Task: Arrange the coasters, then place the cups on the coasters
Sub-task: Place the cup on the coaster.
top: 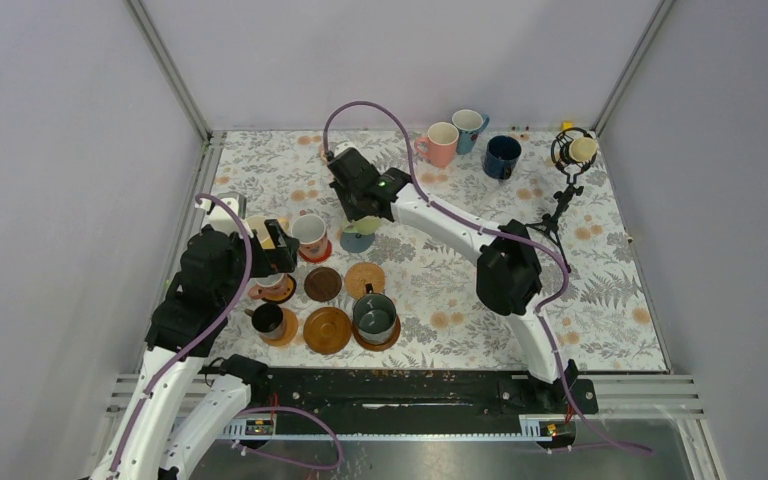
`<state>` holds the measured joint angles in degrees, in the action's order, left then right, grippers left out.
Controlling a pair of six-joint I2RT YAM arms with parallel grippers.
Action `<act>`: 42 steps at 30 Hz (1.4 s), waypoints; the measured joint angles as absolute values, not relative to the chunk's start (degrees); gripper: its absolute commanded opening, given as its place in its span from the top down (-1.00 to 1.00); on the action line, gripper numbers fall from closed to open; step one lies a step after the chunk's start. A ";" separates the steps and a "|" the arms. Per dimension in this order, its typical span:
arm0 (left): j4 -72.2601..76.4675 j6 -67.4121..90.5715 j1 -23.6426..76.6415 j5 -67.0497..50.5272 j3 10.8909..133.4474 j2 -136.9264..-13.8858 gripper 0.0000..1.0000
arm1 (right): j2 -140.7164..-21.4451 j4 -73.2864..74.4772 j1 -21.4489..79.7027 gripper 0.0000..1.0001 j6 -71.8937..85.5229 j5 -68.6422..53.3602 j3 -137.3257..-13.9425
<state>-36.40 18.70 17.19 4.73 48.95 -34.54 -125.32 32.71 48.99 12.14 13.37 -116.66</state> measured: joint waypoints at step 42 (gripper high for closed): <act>-36.40 19.03 17.19 4.80 48.95 -34.57 -0.98 | -131.55 35.09 50.52 0.33 2.92 5.04 -122.74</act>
<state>-36.40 19.03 17.19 4.80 48.95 -34.57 -131.55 35.09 50.52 2.92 5.04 -122.74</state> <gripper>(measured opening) 0.985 0.271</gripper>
